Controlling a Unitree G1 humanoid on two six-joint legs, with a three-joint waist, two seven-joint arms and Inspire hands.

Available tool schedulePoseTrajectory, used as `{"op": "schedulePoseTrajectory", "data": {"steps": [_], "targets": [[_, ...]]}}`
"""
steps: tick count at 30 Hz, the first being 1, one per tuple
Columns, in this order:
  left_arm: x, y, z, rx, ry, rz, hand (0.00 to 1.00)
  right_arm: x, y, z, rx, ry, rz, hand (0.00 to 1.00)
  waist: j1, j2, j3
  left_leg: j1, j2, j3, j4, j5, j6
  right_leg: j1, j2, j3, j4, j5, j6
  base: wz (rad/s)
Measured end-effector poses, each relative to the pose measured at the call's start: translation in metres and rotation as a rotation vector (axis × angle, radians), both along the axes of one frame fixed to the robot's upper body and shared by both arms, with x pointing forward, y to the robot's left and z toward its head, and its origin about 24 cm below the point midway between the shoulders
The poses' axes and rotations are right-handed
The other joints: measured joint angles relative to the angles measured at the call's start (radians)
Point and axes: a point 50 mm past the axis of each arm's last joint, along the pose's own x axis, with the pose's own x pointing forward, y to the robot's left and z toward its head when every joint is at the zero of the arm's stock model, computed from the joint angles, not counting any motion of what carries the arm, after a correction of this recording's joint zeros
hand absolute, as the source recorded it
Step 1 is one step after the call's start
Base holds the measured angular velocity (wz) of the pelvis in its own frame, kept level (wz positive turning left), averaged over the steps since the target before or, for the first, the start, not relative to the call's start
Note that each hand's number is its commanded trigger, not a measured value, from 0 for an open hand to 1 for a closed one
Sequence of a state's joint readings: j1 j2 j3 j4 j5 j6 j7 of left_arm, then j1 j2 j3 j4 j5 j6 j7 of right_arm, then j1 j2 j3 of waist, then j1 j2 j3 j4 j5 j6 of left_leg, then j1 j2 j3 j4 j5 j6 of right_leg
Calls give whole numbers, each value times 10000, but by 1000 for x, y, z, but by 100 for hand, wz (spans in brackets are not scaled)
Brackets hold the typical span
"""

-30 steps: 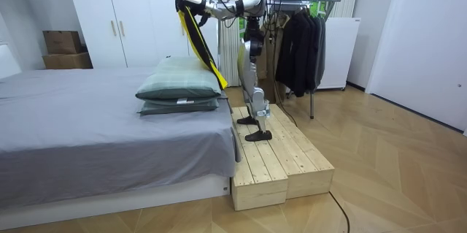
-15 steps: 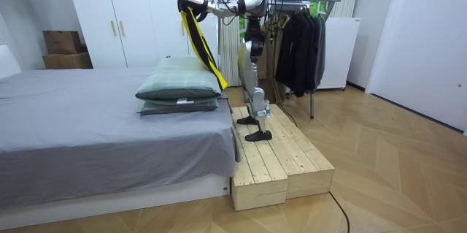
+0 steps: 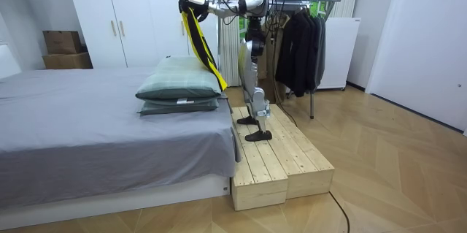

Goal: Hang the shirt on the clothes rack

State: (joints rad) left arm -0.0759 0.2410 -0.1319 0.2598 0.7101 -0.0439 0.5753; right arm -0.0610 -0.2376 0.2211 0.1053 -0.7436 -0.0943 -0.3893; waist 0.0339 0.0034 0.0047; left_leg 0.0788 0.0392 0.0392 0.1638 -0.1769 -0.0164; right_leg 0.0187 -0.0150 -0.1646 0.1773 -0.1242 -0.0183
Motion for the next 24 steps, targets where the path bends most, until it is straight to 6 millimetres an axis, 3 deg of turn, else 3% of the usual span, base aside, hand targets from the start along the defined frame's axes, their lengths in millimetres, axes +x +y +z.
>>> {"op": "schedulePoseTrajectory", "data": {"steps": [10,16,24], "targets": [[3,-1,5,30,-185,-33,100,-2,10,-1,62,-245,189,0,47,3,-1,-145,1,-11,3,0,0,-92,4,-23,-66,2,-1,0],[3,-2,5,30,-210,-32,100,12,18,4,-65,-421,436,0,101,-4,3,-138,7,-48,3,1,0,-108,2,-49,-5,9,-12,0],[4,-3,5,-23,-261,-35,100,13,20,5,-96,-455,421,0,357,-144,31,-216,-4,-149,4,1,-1,-107,-6,-105,-72,7,-9,3]]}}
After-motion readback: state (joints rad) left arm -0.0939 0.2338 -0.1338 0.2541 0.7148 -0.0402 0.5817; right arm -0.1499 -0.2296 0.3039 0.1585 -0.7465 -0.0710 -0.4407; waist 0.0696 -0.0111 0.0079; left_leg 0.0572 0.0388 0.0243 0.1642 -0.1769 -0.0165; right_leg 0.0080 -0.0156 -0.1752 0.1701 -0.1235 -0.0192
